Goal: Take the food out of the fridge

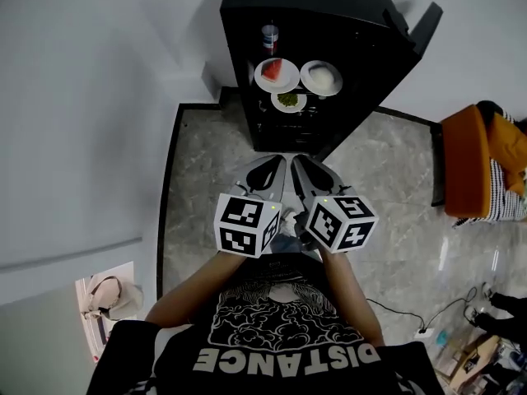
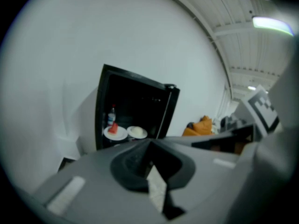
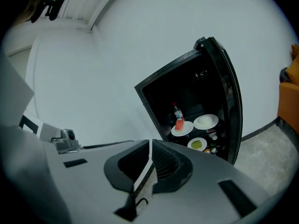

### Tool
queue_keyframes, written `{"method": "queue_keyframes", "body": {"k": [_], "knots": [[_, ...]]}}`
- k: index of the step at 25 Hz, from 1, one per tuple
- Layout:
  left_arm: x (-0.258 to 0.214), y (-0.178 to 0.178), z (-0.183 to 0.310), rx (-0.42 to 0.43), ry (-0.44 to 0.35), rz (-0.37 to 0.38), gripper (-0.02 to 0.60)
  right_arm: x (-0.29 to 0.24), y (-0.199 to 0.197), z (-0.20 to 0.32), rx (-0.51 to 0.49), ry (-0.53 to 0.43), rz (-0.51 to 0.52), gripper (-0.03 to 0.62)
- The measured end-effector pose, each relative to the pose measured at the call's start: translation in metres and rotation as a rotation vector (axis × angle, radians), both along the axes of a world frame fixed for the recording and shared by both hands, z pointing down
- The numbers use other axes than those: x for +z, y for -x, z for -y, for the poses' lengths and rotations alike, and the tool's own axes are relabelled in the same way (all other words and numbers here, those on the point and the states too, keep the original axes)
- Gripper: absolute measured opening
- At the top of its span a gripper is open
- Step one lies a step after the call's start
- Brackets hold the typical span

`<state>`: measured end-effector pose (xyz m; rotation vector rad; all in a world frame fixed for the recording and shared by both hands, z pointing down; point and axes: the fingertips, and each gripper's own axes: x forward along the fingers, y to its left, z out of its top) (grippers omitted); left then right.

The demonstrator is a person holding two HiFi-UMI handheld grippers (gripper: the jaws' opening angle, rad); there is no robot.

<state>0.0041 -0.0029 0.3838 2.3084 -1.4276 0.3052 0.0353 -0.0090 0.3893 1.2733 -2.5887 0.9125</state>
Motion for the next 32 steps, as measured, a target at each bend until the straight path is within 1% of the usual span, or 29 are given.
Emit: {"method": "queue_keyframes", "body": {"k": [10, 15, 21, 25, 32], "knots": [[0.005, -0.020, 0.048, -0.064, 0.012, 0.020, 0.002, 0.010, -0.020, 0.055, -0.042, 0.046, 0.086, 0.003], [0.006, -0.031, 0.071, -0.072, -0.001, 0.034, 0.002, 0.017, -0.036, 0.077, -0.017, 0.064, 0.137, 0.003], [0.011, -0.041, 0.094, -0.037, -0.006, 0.050, 0.002, 0.031, -0.054, 0.099, 0.054, 0.105, 0.195, 0.003], [0.018, -0.040, 0.114, -0.008, -0.009, 0.044, 0.002, 0.043, -0.060, 0.118, 0.104, 0.129, 0.232, 0.003], [0.034, -0.032, 0.150, 0.109, 0.001, 0.025, 0.002, 0.065, -0.057, 0.146, 0.245, 0.155, 0.287, 0.004]]}}
